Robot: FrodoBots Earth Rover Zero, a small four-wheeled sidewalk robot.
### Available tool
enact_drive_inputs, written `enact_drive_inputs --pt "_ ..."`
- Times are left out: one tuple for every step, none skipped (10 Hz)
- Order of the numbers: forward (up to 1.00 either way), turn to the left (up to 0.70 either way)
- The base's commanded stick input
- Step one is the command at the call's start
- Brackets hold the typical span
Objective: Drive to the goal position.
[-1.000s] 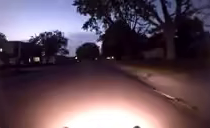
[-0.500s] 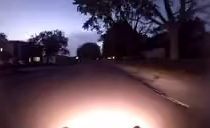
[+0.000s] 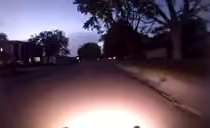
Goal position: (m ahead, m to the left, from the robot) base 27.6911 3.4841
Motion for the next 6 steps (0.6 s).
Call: enact_drive_inputs --pt "0.70 0.00" --pt "0.70 0.00" --pt "0.70 0.00" --pt "0.70 0.00" --pt "0.70 0.00" --pt "0.70 0.00"
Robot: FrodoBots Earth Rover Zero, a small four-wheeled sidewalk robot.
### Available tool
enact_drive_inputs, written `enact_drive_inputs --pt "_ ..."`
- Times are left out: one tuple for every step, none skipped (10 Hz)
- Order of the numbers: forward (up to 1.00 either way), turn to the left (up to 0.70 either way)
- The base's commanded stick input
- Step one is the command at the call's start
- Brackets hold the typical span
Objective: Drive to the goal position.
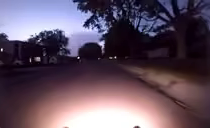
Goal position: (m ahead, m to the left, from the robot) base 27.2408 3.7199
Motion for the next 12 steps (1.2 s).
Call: enact_drive_inputs --pt "0.70 0.00" --pt "0.70 0.00" --pt "0.70 0.00" --pt "0.70 0.00" --pt "0.70 0.00" --pt "0.70 0.00" --pt "0.70 0.00" --pt "0.70 0.00" --pt "0.70 0.00" --pt "0.70 0.00" --pt "0.70 0.00" --pt "0.70 0.00"
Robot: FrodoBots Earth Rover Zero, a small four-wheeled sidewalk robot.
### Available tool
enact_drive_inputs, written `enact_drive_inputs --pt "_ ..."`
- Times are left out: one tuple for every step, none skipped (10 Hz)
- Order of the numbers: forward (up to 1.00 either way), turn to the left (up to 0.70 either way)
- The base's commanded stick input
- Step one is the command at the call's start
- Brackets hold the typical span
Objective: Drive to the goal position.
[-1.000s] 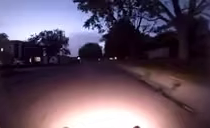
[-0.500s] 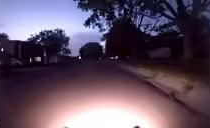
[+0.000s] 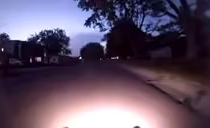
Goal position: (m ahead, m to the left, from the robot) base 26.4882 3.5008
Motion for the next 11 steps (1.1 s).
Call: enact_drive_inputs --pt "0.70 0.00" --pt "0.70 0.00" --pt "0.70 0.00" --pt "0.70 0.00" --pt "0.70 0.00" --pt "0.70 0.00" --pt "0.70 0.00" --pt "0.70 0.00" --pt "0.70 0.00" --pt "0.70 0.00" --pt "0.70 0.00"
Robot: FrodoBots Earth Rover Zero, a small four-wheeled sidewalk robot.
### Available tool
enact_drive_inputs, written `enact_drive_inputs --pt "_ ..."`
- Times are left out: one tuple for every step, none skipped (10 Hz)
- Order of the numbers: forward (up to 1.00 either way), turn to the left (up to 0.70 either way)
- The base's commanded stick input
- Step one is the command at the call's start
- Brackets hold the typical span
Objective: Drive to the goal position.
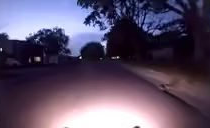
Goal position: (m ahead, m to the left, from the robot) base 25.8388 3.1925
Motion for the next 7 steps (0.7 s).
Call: enact_drive_inputs --pt "0.70 0.00" --pt "0.70 0.00" --pt "0.70 0.00" --pt "0.70 0.00" --pt "0.70 0.00" --pt "0.70 0.00" --pt "0.70 0.00"
